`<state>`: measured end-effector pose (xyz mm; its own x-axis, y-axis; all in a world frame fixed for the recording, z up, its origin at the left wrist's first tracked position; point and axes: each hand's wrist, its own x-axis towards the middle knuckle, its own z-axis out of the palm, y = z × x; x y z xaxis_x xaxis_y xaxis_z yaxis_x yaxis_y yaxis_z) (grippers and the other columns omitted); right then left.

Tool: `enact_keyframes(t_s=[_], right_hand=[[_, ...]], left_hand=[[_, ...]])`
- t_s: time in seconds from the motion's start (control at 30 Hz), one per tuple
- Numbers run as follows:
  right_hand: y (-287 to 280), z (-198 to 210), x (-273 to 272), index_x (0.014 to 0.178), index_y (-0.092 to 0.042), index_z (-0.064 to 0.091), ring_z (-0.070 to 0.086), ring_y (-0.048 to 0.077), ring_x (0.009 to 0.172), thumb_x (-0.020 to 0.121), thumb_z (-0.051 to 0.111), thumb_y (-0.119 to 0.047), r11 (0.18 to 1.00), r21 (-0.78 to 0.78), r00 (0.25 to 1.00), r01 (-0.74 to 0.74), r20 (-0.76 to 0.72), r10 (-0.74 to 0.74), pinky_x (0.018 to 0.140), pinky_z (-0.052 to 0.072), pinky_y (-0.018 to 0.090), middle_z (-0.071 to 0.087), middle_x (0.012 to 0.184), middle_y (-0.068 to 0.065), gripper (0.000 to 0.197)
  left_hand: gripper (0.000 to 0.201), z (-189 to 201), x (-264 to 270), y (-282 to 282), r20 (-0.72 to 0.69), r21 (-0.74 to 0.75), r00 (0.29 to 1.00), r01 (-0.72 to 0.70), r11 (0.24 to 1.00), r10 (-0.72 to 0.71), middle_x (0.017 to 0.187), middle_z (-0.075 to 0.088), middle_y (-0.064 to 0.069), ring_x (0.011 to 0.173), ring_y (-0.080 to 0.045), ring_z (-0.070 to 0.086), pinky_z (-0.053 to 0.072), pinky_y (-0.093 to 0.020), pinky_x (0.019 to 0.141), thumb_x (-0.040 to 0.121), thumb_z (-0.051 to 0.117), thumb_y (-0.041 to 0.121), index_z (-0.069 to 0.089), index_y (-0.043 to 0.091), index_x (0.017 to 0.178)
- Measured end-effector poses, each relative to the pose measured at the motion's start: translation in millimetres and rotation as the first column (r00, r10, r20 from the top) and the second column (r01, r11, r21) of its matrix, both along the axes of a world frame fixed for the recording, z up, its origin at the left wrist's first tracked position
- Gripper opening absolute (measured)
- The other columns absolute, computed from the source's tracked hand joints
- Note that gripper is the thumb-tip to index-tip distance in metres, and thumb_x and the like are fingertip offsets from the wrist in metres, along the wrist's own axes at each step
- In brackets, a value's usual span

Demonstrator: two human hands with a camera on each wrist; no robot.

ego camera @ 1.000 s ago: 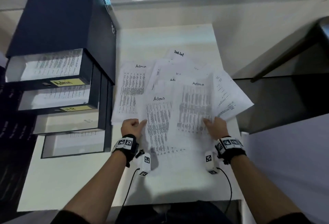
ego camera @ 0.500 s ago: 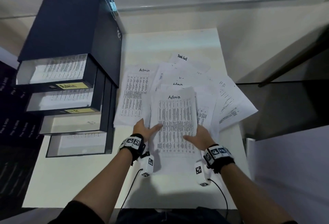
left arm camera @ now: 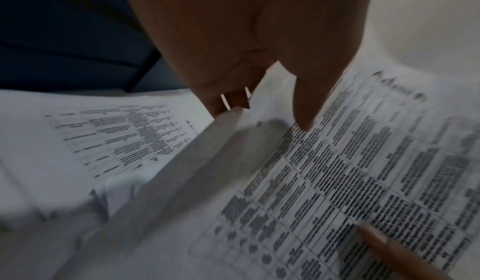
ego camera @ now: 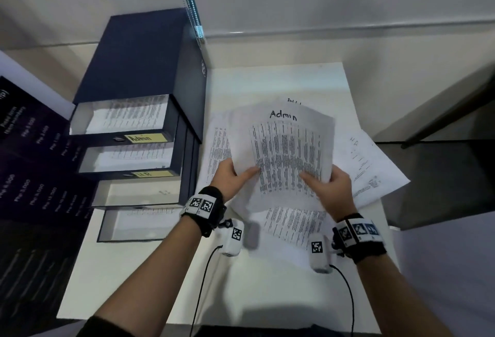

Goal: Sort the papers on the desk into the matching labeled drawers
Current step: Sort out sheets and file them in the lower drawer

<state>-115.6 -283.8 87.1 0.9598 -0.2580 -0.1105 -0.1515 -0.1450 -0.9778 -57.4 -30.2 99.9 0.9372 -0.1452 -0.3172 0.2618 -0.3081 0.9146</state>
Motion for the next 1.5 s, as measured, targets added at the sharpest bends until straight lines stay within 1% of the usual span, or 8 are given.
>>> enact_keyframes(t_s=[0.17,0.37,0.57,0.67,0.87,1.07,1.3,1.5], right_hand=[[16.7,-0.4,-10.9,0.107,-0.007,0.069,0.073,0.013,0.089,0.075,0.084,-0.022,1.000,-0.017,0.996,-0.008,-0.086,0.007,0.076,0.061,0.032,0.075,0.096,0.001,0.039],[50.5,44.7,-0.4,0.122,-0.018,0.060,0.070,0.018,0.096,0.088,0.071,-0.022,0.993,-0.048,0.994,-0.104,-0.023,0.103,0.085,0.059,0.042,0.071,0.106,0.000,0.036],[128.4,104.2,19.0,0.147,-0.054,0.022,0.067,0.014,0.106,0.092,0.067,-0.017,0.937,0.007,0.936,-0.350,0.044,0.350,0.085,0.055,0.033,0.059,0.129,-0.001,0.081],[182.5,114.9,22.4,0.146,-0.033,0.042,0.055,-0.008,0.116,0.091,0.066,-0.007,0.851,0.136,0.852,-0.507,-0.070,0.519,0.091,0.050,0.019,0.050,0.140,-0.014,0.065],[269.5,119.9,12.5,0.139,-0.007,0.051,0.061,0.028,0.120,0.079,0.064,0.009,0.576,0.543,0.617,-0.611,-0.129,0.776,0.094,0.055,0.037,0.052,0.143,0.014,0.063],[308.3,152.9,32.2,0.133,-0.010,0.059,0.062,0.032,0.118,0.064,0.079,-0.008,0.636,0.478,0.693,-0.605,-0.078,0.717,0.100,0.050,0.042,0.059,0.135,0.017,0.072],[310.3,187.4,42.9,0.137,-0.011,0.054,0.063,0.033,0.114,0.078,0.065,0.004,0.589,0.427,0.614,-0.686,-0.095,0.784,0.097,0.052,0.043,0.062,0.131,0.015,0.061],[329.3,171.7,80.7,0.136,-0.005,0.056,0.064,0.026,0.103,0.077,0.074,-0.005,0.748,0.421,0.746,-0.514,-0.211,0.631,0.101,0.050,0.037,0.057,0.133,0.026,0.062]], left_hand=[[0.031,7.6,-6.7,8.0,0.034,-0.030,0.999,0.007,1.000,-0.006,0.098,0.072,0.005,0.089,-0.001,0.070,0.056,-0.019,0.079,0.084,0.076,0.021,0.063,0.011,0.110],[0.038,39.1,-13.1,65.2,0.097,-0.115,0.982,-0.148,0.982,0.159,0.087,0.076,-0.003,0.081,-0.012,0.073,0.057,-0.031,0.075,0.087,0.073,0.019,0.055,0.012,0.120],[0.055,100.7,-22.0,165.8,0.168,-0.098,0.971,-0.159,0.982,0.173,0.071,0.074,0.006,0.061,-0.008,0.070,0.053,-0.021,0.051,0.099,0.054,0.008,0.030,0.027,0.146],[0.051,112.3,-35.8,229.7,0.127,-0.080,0.977,-0.159,0.984,0.168,0.088,0.077,-0.004,0.075,-0.021,0.074,0.058,-0.034,0.064,0.100,0.053,0.009,0.035,0.023,0.145],[0.048,139.5,-68.1,321.9,0.017,-0.142,0.967,-0.249,0.958,0.254,0.124,0.065,-0.011,0.093,-0.013,0.071,0.058,-0.024,0.074,0.097,0.052,-0.001,0.045,0.016,0.141],[0.053,168.7,-79.7,358.5,0.043,-0.212,0.951,-0.291,0.933,0.306,0.130,0.063,-0.006,0.100,-0.010,0.069,0.055,-0.020,0.078,0.095,0.059,0.023,0.042,0.024,0.146],[0.060,185.1,-86.2,366.5,-0.013,-0.567,0.993,-0.105,0.817,0.119,0.123,0.066,-0.020,0.103,-0.031,0.069,0.059,-0.035,0.079,0.081,0.065,0.005,0.053,0.014,0.138],[0.039,172.3,-40.8,367.1,-0.015,-0.427,0.973,-0.215,0.878,0.231,0.121,0.069,-0.005,0.092,-0.009,0.071,0.056,-0.018,0.069,0.094,0.056,0.003,0.060,0.016,0.130]])
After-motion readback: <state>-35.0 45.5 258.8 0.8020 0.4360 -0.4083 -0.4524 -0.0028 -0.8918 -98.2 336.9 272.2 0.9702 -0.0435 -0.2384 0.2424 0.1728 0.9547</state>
